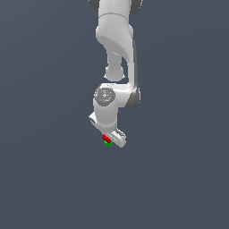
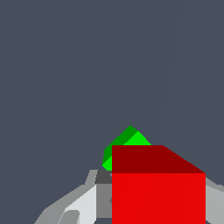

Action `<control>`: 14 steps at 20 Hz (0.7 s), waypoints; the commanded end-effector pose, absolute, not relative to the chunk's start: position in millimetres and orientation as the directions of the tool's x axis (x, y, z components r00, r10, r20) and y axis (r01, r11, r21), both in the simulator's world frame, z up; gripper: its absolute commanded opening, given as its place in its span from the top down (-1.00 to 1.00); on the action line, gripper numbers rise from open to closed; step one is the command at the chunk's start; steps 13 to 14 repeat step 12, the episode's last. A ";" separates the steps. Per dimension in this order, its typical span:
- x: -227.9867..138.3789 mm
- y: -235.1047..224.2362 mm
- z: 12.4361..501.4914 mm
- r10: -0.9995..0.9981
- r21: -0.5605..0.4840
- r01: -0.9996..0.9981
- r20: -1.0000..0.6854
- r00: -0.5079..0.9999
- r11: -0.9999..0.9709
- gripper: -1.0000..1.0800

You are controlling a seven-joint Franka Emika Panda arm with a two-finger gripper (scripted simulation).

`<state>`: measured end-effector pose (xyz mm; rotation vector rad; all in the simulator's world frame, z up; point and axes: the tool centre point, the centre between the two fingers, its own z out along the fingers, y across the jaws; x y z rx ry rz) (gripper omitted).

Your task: Stack the red cube on top of the green cube.

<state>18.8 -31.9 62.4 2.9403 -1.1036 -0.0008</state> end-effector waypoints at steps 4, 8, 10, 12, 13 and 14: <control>21.4 -33.5 62.1 -0.657 0.000 -0.657 0.000 0.754 -0.754 -0.92; 21.4 -33.5 62.1 -0.657 0.000 -0.657 0.000 0.754 -0.754 -0.92; 21.4 -33.5 62.1 -0.657 0.000 -0.657 0.000 0.754 -0.754 -0.92; 21.4 -33.5 62.1 -0.657 0.000 -0.657 0.000 0.754 -0.754 -0.92; 21.4 -33.5 62.1 -0.657 0.000 -0.657 0.000 0.754 -0.754 -0.92; 21.4 -33.5 62.1 -0.657 0.000 -0.657 0.000 0.754 -0.754 -0.92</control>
